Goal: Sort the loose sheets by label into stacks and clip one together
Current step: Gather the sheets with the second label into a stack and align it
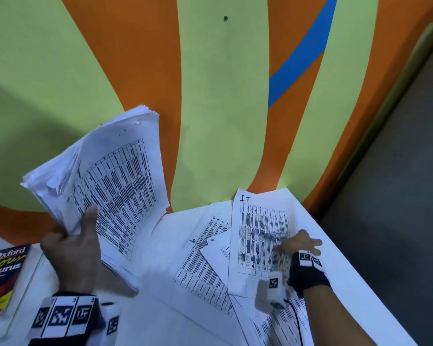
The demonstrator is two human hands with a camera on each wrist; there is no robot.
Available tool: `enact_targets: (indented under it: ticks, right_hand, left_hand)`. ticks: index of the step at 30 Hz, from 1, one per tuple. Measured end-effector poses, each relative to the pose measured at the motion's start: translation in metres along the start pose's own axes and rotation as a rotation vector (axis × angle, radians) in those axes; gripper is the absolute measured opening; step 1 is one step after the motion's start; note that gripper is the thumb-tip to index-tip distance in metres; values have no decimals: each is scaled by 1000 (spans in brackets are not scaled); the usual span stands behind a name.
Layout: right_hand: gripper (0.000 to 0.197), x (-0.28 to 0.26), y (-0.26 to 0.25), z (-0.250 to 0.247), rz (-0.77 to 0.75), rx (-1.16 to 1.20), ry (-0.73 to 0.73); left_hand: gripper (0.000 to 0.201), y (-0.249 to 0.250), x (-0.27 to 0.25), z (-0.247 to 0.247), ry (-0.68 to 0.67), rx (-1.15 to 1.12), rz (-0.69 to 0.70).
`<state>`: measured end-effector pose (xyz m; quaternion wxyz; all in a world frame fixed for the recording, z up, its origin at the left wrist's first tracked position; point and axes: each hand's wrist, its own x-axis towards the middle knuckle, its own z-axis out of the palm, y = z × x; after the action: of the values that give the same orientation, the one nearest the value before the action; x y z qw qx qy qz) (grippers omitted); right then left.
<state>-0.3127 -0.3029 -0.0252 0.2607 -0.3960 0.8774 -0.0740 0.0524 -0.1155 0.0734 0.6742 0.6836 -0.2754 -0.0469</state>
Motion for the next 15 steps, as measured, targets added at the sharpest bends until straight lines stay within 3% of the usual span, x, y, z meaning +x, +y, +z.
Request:
enact_targets:
  ticks: [2, 5, 9, 12, 15]
  right_hand:
    - [46, 5, 1, 0, 8, 121, 36]
    - [19, 11, 12, 2, 1, 453, 169]
    - [24, 4, 30, -20, -90, 780, 253]
    - [29, 2, 37, -50, -178, 975, 47]
    - [28, -19, 34, -90, -368, 1063, -173]
  left_hand:
    - [47, 6, -6, 1, -27, -10, 34]
    - [38, 9, -9, 4, 38, -44, 53]
    - [45, 10, -11, -2, 43, -60, 65]
    - [43, 9, -11, 0, 30, -42, 83]
    - [42, 11, -15, 5, -8, -50, 88]
